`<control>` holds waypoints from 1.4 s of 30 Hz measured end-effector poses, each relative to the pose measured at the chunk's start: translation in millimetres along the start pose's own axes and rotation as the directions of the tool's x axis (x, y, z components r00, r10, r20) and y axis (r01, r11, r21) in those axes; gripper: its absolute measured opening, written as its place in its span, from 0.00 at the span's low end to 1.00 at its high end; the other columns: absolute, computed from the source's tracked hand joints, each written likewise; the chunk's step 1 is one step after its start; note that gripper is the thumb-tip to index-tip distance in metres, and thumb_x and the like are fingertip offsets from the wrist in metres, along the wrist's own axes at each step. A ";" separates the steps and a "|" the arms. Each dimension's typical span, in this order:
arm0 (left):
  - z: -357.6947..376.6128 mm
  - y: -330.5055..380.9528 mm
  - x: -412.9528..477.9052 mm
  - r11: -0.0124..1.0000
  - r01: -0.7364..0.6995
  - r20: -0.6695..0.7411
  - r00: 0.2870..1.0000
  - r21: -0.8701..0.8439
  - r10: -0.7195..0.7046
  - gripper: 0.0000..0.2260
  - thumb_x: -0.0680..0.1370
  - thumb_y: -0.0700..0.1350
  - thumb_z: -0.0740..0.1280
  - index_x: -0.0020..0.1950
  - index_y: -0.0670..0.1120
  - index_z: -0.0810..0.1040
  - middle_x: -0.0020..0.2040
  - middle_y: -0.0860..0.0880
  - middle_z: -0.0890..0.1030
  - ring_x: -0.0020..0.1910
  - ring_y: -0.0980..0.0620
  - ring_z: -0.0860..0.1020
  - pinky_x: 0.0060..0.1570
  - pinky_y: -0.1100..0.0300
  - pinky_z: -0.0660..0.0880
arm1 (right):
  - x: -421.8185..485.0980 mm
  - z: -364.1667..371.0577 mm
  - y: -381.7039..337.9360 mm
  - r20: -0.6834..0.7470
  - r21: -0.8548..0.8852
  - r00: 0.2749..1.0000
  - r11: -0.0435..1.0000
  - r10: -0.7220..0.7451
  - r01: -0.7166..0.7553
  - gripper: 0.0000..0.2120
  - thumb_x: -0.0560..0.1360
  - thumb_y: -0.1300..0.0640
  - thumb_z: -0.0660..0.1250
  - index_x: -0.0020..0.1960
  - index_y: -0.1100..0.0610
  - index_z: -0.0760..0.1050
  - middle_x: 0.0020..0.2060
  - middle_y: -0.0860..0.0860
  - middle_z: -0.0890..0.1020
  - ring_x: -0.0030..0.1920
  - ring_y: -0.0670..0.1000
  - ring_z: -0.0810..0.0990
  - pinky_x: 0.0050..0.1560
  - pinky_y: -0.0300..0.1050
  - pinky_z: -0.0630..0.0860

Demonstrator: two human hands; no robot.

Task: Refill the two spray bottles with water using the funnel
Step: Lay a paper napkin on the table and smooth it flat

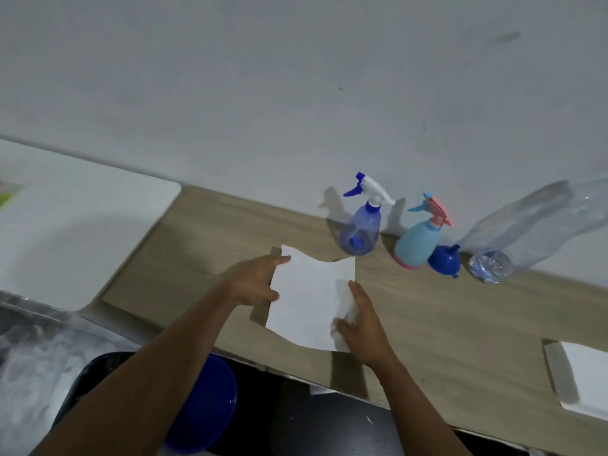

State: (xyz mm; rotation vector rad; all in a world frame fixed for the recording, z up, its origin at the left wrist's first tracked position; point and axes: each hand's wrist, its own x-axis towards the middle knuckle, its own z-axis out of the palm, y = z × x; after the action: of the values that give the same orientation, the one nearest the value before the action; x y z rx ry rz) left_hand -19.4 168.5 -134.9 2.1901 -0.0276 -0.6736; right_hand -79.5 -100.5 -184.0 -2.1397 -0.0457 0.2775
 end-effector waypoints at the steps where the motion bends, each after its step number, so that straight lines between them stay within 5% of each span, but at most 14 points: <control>1: -1.3 -1.9 5.2 0.998 0.008 -0.007 1.000 0.057 -0.008 0.39 0.71 0.35 0.73 0.78 0.53 0.62 0.74 0.51 0.68 0.68 0.50 0.73 0.64 0.58 0.73 | 3.1 3.0 0.0 -0.002 -0.014 1.000 1.000 0.002 -0.002 0.36 0.76 0.60 0.71 0.78 0.52 0.57 0.78 0.51 0.59 0.78 0.51 0.59 0.74 0.39 0.55; 6: 5.4 -7.0 2.9 0.945 0.062 -0.210 0.978 0.321 0.007 0.31 0.74 0.47 0.72 0.75 0.47 0.66 0.73 0.47 0.67 0.73 0.46 0.64 0.67 0.58 0.63 | -0.6 10.8 1.5 -0.207 -0.321 0.978 0.941 0.038 -0.105 0.27 0.77 0.47 0.68 0.73 0.52 0.68 0.75 0.54 0.65 0.73 0.57 0.65 0.69 0.52 0.69; 9: 27.9 -8.8 -4.1 0.899 -0.018 -0.428 0.875 0.437 0.225 0.23 0.78 0.52 0.67 0.72 0.47 0.70 0.70 0.46 0.71 0.70 0.46 0.69 0.68 0.53 0.65 | 1.8 18.6 -3.9 -0.336 -0.397 0.936 0.917 -0.105 -0.039 0.22 0.78 0.46 0.60 0.70 0.54 0.73 0.68 0.56 0.72 0.67 0.58 0.70 0.65 0.54 0.72; 13: 59.2 -23.8 21.5 0.680 -0.150 -0.240 0.863 0.718 0.444 0.26 0.83 0.55 0.52 0.78 0.45 0.60 0.79 0.45 0.62 0.79 0.46 0.57 0.76 0.46 0.58 | 29.4 42.1 -7.3 -0.177 -0.564 0.951 0.818 -0.253 0.113 0.26 0.81 0.50 0.53 0.78 0.56 0.62 0.77 0.57 0.64 0.78 0.60 0.59 0.75 0.62 0.58; 16: 64.7 -33.7 49.4 0.596 -0.148 -0.150 0.895 0.789 0.421 0.27 0.83 0.55 0.44 0.81 0.45 0.51 0.81 0.45 0.52 0.80 0.45 0.46 0.76 0.43 0.54 | 51.1 53.9 -1.8 -0.055 -0.634 0.987 0.769 -0.153 0.084 0.31 0.82 0.45 0.42 0.81 0.56 0.46 0.81 0.55 0.47 0.80 0.58 0.42 0.78 0.61 0.44; 18: 65.3 -39.8 65.5 0.561 -0.165 -0.114 0.896 0.811 0.429 0.27 0.83 0.54 0.43 0.81 0.44 0.49 0.81 0.44 0.51 0.80 0.44 0.46 0.77 0.43 0.53 | 61.1 59.1 5.5 -0.010 -0.655 0.996 0.753 -0.094 0.064 0.32 0.82 0.43 0.40 0.81 0.57 0.42 0.81 0.54 0.43 0.80 0.56 0.38 0.79 0.61 0.43; 24: 70.2 -51.9 82.2 0.587 -0.235 -0.045 0.906 0.775 0.422 0.26 0.84 0.54 0.43 0.81 0.46 0.50 0.81 0.46 0.50 0.80 0.47 0.45 0.79 0.48 0.49 | 65.7 68.2 14.6 0.030 -0.727 0.998 0.684 -0.058 0.061 0.30 0.84 0.43 0.42 0.81 0.56 0.43 0.81 0.53 0.43 0.80 0.53 0.39 0.79 0.57 0.40; 42: 158.1 7.0 83.3 0.663 -0.109 -0.198 0.908 0.741 0.370 0.27 0.83 0.54 0.41 0.80 0.44 0.51 0.81 0.44 0.51 0.80 0.44 0.47 0.78 0.47 0.51 | 52.7 -19.0 74.5 0.163 -0.714 0.977 0.666 -0.141 0.215 0.32 0.83 0.41 0.43 0.81 0.56 0.45 0.81 0.53 0.46 0.80 0.52 0.41 0.80 0.56 0.46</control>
State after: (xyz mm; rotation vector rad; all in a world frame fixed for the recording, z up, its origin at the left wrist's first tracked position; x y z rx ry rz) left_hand -21.8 31.3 -249.6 2.9623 -0.4839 -0.1023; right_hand -29.6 -149.9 -245.3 -2.8983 -0.5031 0.2697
